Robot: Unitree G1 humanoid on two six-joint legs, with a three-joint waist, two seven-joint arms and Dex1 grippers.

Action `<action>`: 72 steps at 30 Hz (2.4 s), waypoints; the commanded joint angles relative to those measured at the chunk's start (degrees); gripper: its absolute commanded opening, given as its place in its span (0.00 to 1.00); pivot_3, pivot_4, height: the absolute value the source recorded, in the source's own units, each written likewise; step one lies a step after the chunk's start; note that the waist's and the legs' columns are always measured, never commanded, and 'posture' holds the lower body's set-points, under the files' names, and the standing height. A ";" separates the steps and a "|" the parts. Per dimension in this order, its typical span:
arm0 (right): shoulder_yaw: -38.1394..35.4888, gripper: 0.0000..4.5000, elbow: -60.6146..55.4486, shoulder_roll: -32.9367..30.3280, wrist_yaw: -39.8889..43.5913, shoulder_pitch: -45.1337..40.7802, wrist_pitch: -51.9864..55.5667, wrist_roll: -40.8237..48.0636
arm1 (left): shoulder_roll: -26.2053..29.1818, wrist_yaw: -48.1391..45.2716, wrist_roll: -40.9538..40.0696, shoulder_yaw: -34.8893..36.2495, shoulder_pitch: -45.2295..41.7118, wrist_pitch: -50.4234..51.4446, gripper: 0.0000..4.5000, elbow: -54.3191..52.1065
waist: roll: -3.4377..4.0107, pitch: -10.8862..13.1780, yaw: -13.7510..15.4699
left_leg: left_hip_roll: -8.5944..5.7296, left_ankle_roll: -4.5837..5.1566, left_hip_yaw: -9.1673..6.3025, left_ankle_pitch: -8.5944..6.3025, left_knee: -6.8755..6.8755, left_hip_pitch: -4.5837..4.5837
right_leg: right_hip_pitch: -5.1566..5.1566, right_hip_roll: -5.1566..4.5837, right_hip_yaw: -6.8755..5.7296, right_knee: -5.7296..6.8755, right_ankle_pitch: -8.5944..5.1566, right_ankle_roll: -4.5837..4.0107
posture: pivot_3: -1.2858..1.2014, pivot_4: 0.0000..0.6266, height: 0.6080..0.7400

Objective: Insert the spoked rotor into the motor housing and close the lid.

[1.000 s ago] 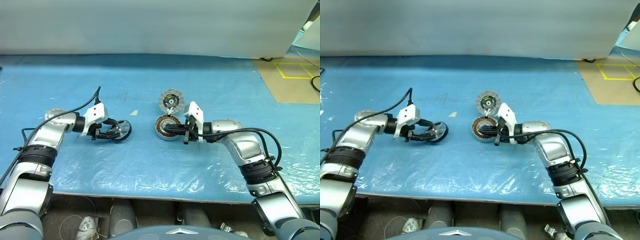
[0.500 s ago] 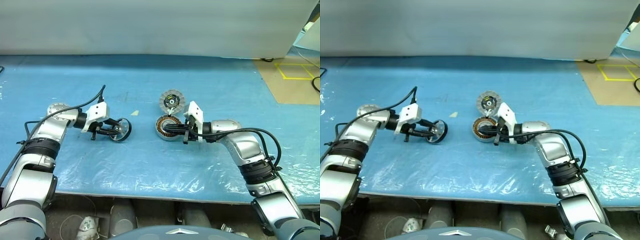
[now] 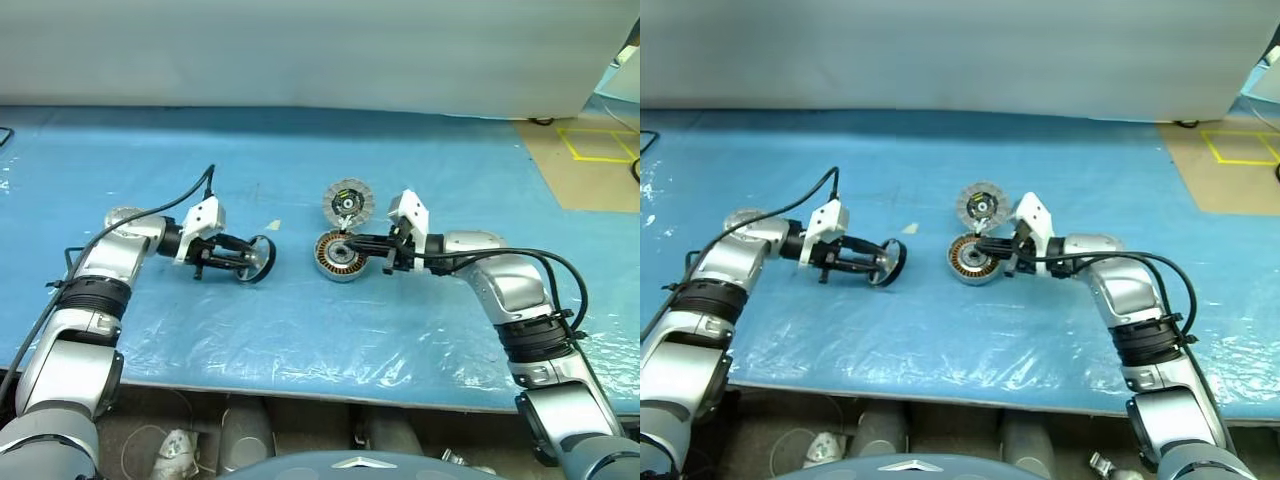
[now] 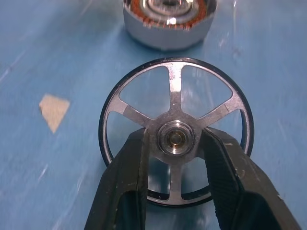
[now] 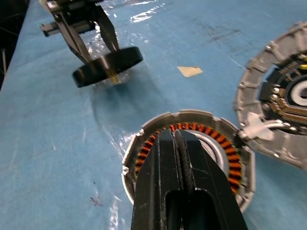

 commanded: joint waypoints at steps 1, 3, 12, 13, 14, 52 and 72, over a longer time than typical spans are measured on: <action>-2.08 0.00 -2.97 -2.67 0.86 1.56 0.74 1.61 | -1.12 -0.11 -3.49 2.26 -3.82 3.77 0.30 -4.50 | 0.00 0.00 0.19 | 0.00 0.00 -0.02 0.00 -0.02 -0.01 | 0.00 0.00 -0.01 0.00 0.00 0.00 | 0.52 0.24 1.00; -2.04 0.00 -3.55 -3.90 0.97 2.96 0.88 1.62 | -2.44 -0.10 -3.51 1.85 -5.69 3.96 0.30 -4.21 | -0.01 0.00 0.32 | 0.00 0.00 -0.04 0.00 -0.05 -0.02 | 0.01 0.00 -0.02 -0.02 0.00 0.00 | 0.52 0.24 1.00; -1.94 0.00 -5.13 -7.51 0.01 7.49 -0.60 0.05 | -10.90 -0.80 -0.94 0.00 -14.75 -0.18 0.30 7.62 | -0.02 0.01 0.20 | -0.03 0.00 -0.05 0.00 0.00 -0.03 | 0.02 0.00 0.02 -0.04 0.00 0.01 | 0.52 0.24 1.00; -2.34 0.00 -5.64 -7.73 -0.17 7.94 -0.36 0.41 | -11.99 -0.91 -0.51 -0.37 -15.57 -0.98 0.30 8.92 | -0.02 0.01 0.21 | -0.04 0.00 -0.05 0.00 0.00 -0.04 | 0.02 0.00 0.02 -0.06 0.01 0.02 | 0.52 0.24 1.00; -2.71 0.00 -6.20 -7.98 -0.35 8.40 -0.14 0.73 | -12.89 -1.03 -0.04 -0.68 -16.23 -1.81 0.30 10.09 | -0.03 0.02 0.33 | -0.04 0.00 -0.05 0.00 0.00 -0.04 | 0.03 0.00 0.02 -0.06 0.01 0.02 | 0.52 0.24 1.00; -10.56 0.00 -16.73 -7.56 -5.05 21.00 -3.13 7.31 | -20.95 -2.23 5.98 0.11 -21.35 -11.68 0.30 25.31 | -0.06 0.03 0.57 | -0.10 0.01 -0.28 0.00 -0.10 -0.17 | 0.18 0.01 -0.07 -0.58 0.13 0.22 | 0.52 0.24 1.00; -11.36 0.00 -18.91 -7.97 -7.10 22.09 -1.53 8.26 | -22.73 0.38 8.30 -0.08 -21.33 -14.18 0.30 29.87 | -0.06 0.04 0.58 | -0.13 0.01 -0.32 0.00 -0.10 -0.16 | 0.23 0.00 -0.07 -0.62 0.16 0.27 | 0.52 0.24 1.00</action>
